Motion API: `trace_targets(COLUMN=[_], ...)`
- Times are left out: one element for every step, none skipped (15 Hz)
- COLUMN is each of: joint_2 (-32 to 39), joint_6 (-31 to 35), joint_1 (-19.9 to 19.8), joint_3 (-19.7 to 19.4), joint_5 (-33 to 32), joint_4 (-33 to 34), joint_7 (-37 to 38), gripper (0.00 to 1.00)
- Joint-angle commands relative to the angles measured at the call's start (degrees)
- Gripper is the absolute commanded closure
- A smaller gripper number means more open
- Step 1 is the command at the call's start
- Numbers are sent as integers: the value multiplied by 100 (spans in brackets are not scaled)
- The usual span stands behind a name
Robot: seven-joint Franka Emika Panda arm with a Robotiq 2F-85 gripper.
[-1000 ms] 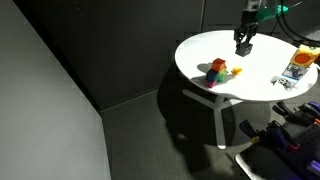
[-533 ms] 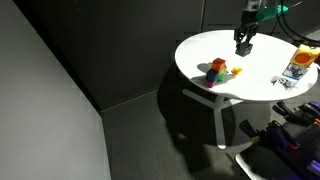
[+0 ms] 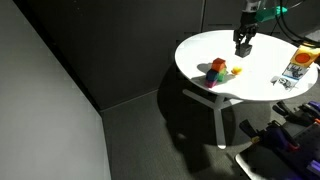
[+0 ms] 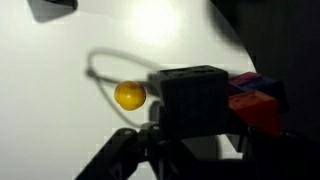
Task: Put the grey block on the orange block
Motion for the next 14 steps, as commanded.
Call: trace_targets(joint_2=[-1,-3,-9,-22,-30,-30,-25,-14,6,31,48,60,74,85], joint_6=[-21,-30,-27,-34,-18,-17,-1,14,26,35,34,43,38,45], joint_1=[37,43,47,53,64,74,84,95,105,122,139,159,183,208], joint_3=[62,85,107,129,146,162,177,195,212,223,233,241,251,256], joint_5=[25,41,49,59,53,52,49,52,59,54,35,17,9,-1], joint_4=[62,70,74,75,69,74,78,86,101,119,130,133,142,146], joint_7=[-36,-47,-55,-58,-61,-59,-56,-76,-85,-79,-65,-58,-51,-47], gripper=[66,66,66,66,66,66,66,66,66,66,66,66,66,66])
